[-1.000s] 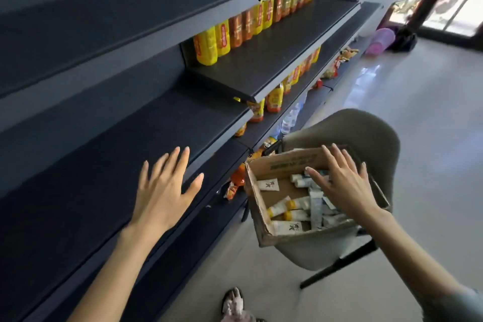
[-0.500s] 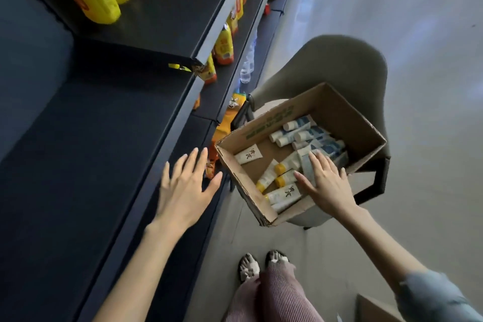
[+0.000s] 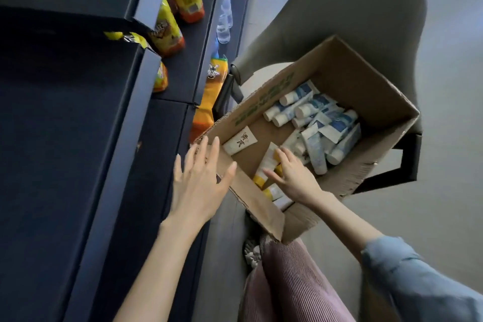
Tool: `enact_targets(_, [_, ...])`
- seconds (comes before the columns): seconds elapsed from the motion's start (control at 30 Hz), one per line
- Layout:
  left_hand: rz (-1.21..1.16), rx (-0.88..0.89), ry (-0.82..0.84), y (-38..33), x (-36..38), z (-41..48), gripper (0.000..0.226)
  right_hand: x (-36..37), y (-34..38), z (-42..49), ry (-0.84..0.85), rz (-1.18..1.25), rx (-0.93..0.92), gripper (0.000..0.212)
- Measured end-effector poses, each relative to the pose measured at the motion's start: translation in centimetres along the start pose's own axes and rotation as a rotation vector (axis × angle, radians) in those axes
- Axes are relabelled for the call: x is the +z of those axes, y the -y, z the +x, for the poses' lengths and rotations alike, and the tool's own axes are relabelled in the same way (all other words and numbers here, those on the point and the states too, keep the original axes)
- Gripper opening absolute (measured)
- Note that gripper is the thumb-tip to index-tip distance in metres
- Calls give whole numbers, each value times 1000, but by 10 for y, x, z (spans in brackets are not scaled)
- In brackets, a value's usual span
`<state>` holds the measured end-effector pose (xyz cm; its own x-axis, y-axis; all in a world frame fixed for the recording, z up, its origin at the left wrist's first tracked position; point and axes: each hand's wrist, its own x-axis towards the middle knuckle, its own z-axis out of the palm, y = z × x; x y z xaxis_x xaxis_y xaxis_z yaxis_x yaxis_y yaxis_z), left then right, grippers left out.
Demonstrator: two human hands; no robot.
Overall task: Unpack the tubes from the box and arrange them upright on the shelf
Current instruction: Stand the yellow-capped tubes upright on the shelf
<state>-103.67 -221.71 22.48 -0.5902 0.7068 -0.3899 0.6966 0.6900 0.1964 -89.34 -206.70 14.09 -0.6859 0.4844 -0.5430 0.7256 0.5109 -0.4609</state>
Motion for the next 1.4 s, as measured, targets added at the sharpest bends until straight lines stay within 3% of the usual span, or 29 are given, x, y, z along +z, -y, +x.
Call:
enact_targets(0.2, [43, 35, 22, 7, 24, 18, 69, 43, 7, 76, 65, 218, 102, 78])
enact_targets(0.4, [10, 9, 21, 16, 36, 32, 69, 64, 3, 143, -72, 594, 351, 69])
enact_targets(0.57, [-63, 13, 8, 14, 34, 34, 72, 69, 2, 171, -103, 831, 444, 58])
enact_targets(0.77, [-96, -3, -14, 17, 33, 33, 69, 74, 3, 176, -43, 936, 488, 55])
enact_targets(1.13, [-204, -38, -85, 9, 31, 31, 56, 68, 6, 145, -222, 977, 304, 35])
enact_targets(1.27, [-246, -41, -141, 4, 28, 26, 45, 41, 6, 120, -320, 903, 193, 30])
enact_targets(1.4, [-272, -15, -157, -9, 24, 23, 47, -3, 0, 91, -393, 997, 66, 18])
